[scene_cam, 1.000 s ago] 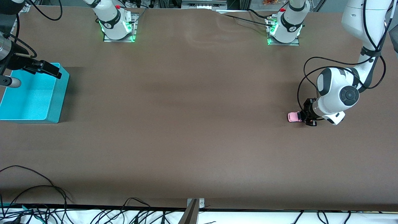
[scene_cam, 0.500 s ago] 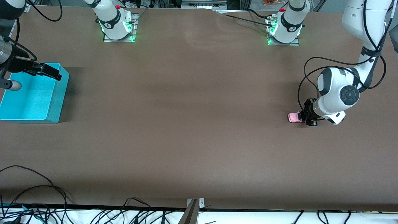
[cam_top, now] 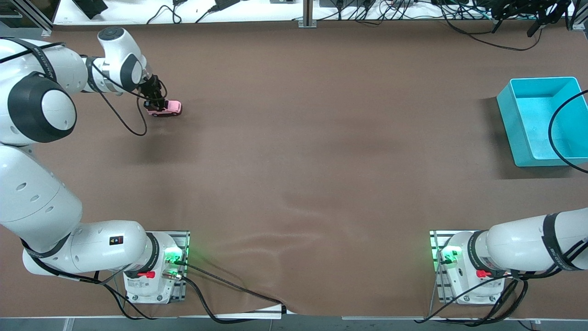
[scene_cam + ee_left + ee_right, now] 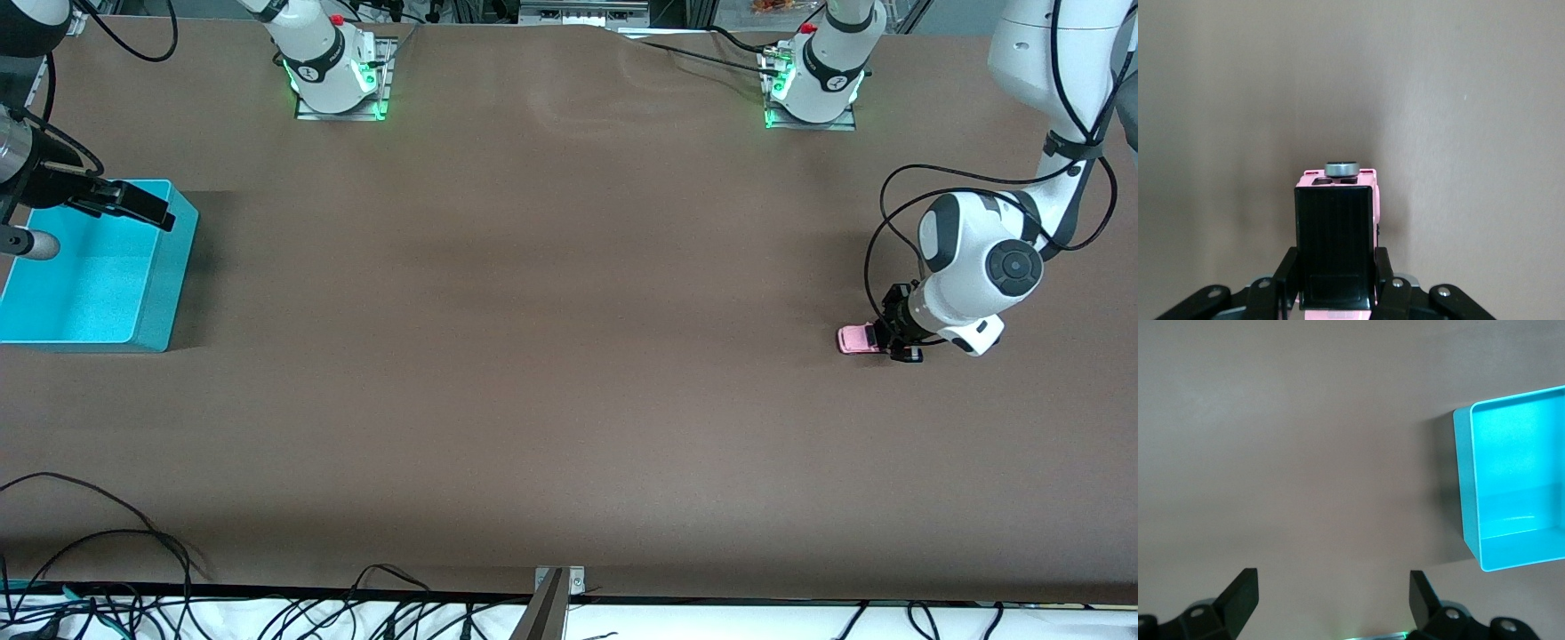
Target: Wind and store pink jeep toy
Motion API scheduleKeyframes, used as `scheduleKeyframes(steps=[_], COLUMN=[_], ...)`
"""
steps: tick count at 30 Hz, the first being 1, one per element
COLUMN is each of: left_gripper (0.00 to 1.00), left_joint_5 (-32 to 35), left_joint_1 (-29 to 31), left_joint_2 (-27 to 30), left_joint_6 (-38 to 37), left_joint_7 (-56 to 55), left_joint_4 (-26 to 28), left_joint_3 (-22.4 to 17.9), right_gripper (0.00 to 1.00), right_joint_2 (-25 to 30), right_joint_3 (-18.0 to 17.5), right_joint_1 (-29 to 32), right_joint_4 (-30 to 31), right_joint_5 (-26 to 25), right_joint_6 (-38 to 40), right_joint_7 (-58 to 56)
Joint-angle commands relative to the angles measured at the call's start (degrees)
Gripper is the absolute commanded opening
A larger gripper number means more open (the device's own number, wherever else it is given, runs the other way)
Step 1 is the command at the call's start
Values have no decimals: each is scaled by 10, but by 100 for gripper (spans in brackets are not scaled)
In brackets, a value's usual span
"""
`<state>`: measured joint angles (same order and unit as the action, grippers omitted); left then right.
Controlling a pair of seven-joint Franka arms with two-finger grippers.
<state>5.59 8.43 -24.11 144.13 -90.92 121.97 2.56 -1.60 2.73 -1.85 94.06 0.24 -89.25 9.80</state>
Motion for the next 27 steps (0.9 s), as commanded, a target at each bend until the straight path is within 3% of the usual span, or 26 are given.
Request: scheduleKeyframes(steps=[1, 27], left_gripper=[42, 42], left_joint_5=[22, 72], left_joint_1=[20, 75], left_joint_2=[-47, -76], left_joint_6=[68, 70], left_joint_7=[29, 76], left_joint_4=[-14, -28], left_joint_3=[-1, -12], right_gripper=[100, 100], right_joint_2=[7, 13], right_joint_3=[6, -1], right_joint_1=[1, -1], right_joint_4=[-1, -21], right_joint_5=[6, 36], right_joint_6=[2, 43], right_joint_7=[-13, -12])
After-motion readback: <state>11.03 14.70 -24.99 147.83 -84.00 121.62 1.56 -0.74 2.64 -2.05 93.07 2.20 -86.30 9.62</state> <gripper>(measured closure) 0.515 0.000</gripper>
